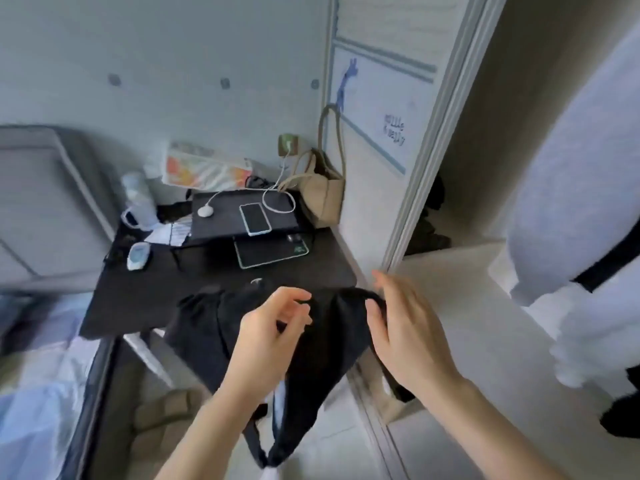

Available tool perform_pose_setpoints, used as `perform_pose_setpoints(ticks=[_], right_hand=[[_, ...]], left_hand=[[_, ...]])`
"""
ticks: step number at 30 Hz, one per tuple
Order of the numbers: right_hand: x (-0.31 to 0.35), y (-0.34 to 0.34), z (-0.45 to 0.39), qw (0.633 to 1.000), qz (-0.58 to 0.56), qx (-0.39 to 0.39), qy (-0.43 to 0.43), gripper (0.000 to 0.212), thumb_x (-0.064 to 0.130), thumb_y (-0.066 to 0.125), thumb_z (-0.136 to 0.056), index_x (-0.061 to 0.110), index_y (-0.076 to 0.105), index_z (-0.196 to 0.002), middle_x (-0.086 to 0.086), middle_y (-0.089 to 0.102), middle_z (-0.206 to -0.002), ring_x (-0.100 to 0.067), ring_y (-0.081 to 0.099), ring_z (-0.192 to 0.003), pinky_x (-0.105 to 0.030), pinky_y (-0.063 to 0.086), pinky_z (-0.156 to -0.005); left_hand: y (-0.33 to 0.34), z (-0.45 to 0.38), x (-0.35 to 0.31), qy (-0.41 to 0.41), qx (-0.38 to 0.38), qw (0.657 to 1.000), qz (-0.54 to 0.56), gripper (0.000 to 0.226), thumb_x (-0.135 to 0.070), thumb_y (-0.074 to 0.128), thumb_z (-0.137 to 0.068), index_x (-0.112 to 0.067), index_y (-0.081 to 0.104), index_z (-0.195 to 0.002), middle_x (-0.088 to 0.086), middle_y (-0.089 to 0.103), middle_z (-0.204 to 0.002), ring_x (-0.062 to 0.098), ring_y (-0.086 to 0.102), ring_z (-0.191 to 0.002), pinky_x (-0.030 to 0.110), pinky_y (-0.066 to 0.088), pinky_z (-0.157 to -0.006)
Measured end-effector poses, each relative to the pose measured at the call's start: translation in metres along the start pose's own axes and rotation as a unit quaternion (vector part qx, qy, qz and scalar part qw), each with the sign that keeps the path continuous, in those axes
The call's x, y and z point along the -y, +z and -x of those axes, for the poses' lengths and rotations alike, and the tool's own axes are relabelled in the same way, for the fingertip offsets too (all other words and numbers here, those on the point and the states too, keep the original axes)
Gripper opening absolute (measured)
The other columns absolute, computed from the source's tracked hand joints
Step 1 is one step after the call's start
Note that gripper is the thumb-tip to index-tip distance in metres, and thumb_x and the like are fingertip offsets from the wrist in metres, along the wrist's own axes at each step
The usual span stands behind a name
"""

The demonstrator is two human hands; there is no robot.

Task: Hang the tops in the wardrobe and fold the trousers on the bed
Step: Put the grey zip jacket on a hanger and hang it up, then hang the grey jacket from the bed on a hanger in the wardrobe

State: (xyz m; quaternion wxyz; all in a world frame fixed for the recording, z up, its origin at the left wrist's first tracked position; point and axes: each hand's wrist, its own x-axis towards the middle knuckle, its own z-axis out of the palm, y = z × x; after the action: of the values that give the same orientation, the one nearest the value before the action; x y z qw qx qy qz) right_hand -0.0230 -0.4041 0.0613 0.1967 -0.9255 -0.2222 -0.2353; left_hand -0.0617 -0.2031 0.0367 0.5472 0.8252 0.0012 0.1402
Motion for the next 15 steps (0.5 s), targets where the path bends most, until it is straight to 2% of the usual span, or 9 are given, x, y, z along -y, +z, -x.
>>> perform_pose_setpoints(ticks=[3,6,7,8,10,15], right_hand=[[0.046,0.022,0.033,0.993,-0.090,0.052,-0.048,0.039,0.024,0.047,-0.096,0.002,0.054,-0.128,-0.007,0.064,-0.106,-0.025,0.061,-0.099,-0.039,0.054,-0.080],[0.093,0.042,0.069,0.977,-0.165,0.118,-0.060,0.038,0.020,0.053,-0.096,0.004,0.052,-0.131,-0.003,0.063,-0.106,-0.023,0.057,-0.103,-0.037,0.051,-0.084],[0.111,0.048,0.081,0.970,-0.190,0.138,-0.072,0.038,0.019,0.053,-0.096,0.004,0.052,-0.131,-0.003,0.063,-0.105,-0.024,0.057,-0.102,-0.037,0.051,-0.083],[0.127,0.054,0.092,0.961,-0.210,0.161,-0.081,0.038,0.019,0.053,-0.096,0.004,0.051,-0.131,-0.003,0.063,-0.105,-0.024,0.057,-0.102,-0.036,0.050,-0.084],[0.159,0.068,0.113,0.942,-0.239,0.209,-0.107,0.038,0.021,0.050,-0.097,0.005,0.050,-0.131,-0.001,0.063,-0.106,-0.023,0.055,-0.102,-0.033,0.047,-0.084],[0.251,0.093,0.177,0.879,-0.280,0.331,-0.198,0.036,0.026,0.047,-0.098,0.008,0.050,-0.129,0.002,0.064,-0.103,-0.022,0.054,-0.104,-0.031,0.042,-0.084]], left_hand=[[-0.029,0.082,0.032,-0.096,-0.082,0.992,-0.021,0.021,-0.026,0.055,-0.094,-0.046,0.061,-0.096,-0.011,0.069,-0.083,0.013,0.064,-0.067,0.018,0.049,-0.056],[-0.055,0.164,0.054,-0.178,-0.157,0.971,-0.012,0.014,-0.030,0.056,-0.094,-0.038,0.065,-0.101,-0.007,0.071,-0.085,0.011,0.066,-0.072,0.037,0.056,-0.067],[-0.061,0.190,0.061,-0.200,-0.182,0.963,-0.019,0.014,-0.035,0.056,-0.092,-0.037,0.065,-0.102,-0.008,0.071,-0.086,0.010,0.067,-0.075,0.037,0.057,-0.072],[-0.068,0.214,0.066,-0.218,-0.203,0.954,-0.042,0.016,-0.041,0.054,-0.089,-0.040,0.063,-0.102,-0.010,0.071,-0.085,0.006,0.066,-0.076,0.031,0.056,-0.072],[-0.081,0.261,0.075,-0.255,-0.236,0.932,-0.100,0.015,-0.045,0.051,-0.086,-0.047,0.059,-0.099,-0.015,0.068,-0.080,0.004,0.062,-0.073,0.018,0.050,-0.062],[-0.109,0.387,0.094,-0.361,-0.324,0.864,-0.132,0.018,-0.026,0.056,-0.094,-0.044,0.057,-0.093,-0.029,0.061,-0.076,0.001,0.057,-0.066,0.011,0.042,-0.055]])
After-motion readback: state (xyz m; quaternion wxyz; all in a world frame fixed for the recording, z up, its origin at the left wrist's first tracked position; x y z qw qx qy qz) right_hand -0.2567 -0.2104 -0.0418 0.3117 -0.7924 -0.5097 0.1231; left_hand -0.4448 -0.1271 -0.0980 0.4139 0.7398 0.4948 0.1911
